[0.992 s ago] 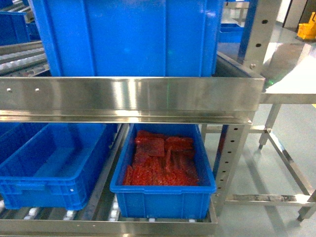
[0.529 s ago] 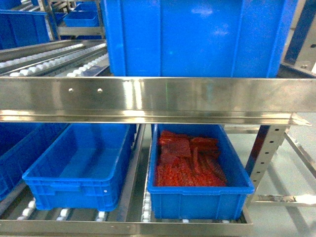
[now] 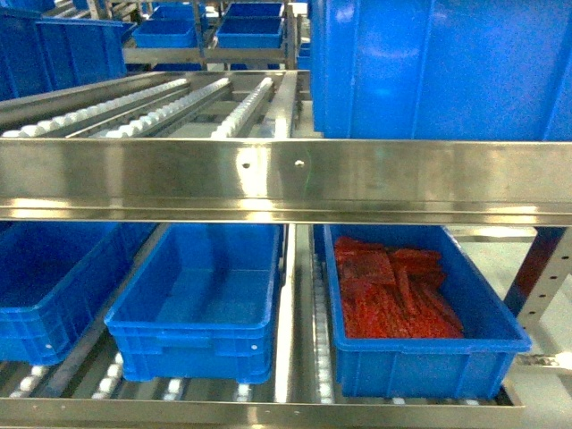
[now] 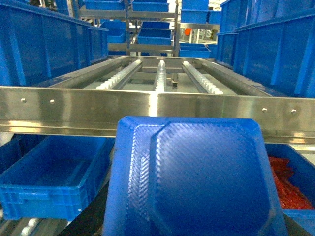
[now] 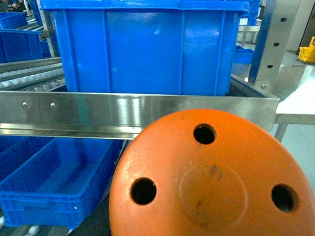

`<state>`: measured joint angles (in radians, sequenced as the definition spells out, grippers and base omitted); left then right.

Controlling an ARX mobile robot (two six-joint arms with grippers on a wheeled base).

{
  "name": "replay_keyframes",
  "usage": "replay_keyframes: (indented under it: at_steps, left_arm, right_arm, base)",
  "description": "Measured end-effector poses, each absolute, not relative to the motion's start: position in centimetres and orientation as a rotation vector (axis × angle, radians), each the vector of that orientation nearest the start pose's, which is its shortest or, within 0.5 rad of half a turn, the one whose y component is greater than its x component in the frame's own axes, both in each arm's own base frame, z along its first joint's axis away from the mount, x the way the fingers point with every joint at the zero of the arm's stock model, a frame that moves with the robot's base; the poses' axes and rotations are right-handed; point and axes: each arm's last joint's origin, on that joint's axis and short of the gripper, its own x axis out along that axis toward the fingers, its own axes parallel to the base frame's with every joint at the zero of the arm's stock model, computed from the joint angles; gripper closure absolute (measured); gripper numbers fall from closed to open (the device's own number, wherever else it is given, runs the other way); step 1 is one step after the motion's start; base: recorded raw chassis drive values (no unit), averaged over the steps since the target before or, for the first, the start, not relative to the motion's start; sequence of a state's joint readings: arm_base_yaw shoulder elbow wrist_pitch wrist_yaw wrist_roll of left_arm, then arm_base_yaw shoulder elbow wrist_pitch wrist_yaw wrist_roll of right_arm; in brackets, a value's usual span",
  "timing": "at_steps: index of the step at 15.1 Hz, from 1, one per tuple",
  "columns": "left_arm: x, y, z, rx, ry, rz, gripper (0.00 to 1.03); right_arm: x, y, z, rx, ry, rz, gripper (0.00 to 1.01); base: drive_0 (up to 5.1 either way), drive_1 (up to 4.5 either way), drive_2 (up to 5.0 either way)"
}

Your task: Sort blue parts and orange caps into right shelf containers

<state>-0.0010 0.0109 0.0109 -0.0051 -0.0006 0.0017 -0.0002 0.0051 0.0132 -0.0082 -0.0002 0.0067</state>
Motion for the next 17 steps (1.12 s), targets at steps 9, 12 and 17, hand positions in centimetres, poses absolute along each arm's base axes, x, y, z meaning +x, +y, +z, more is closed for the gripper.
replay_keyframes:
  at_steps: [9,12,17]
  left_arm:
    - [9.77,-0.01,16.57,0.002,0.007,-0.001,0.6]
    - [9.77,-0.01,16.56,0.002,0.008,0.0,0.6]
    - [9.77,-0.01,16.57,0.002,0.007,-0.001,0.6]
  right_arm:
    - [9.72,0.0,16.7,0.007,-0.002,0.0,0.55]
    - [9.72,0.0,16.72,0.007,-0.004,0.0,0.55]
    - [9.72,0.0,16.69,0.007,-0.001,0.0,0.55]
  base:
    - [-4.9,2.49,2.5]
    - [-4.9,2.53,2.5]
    - [-4.9,2.49,2.5]
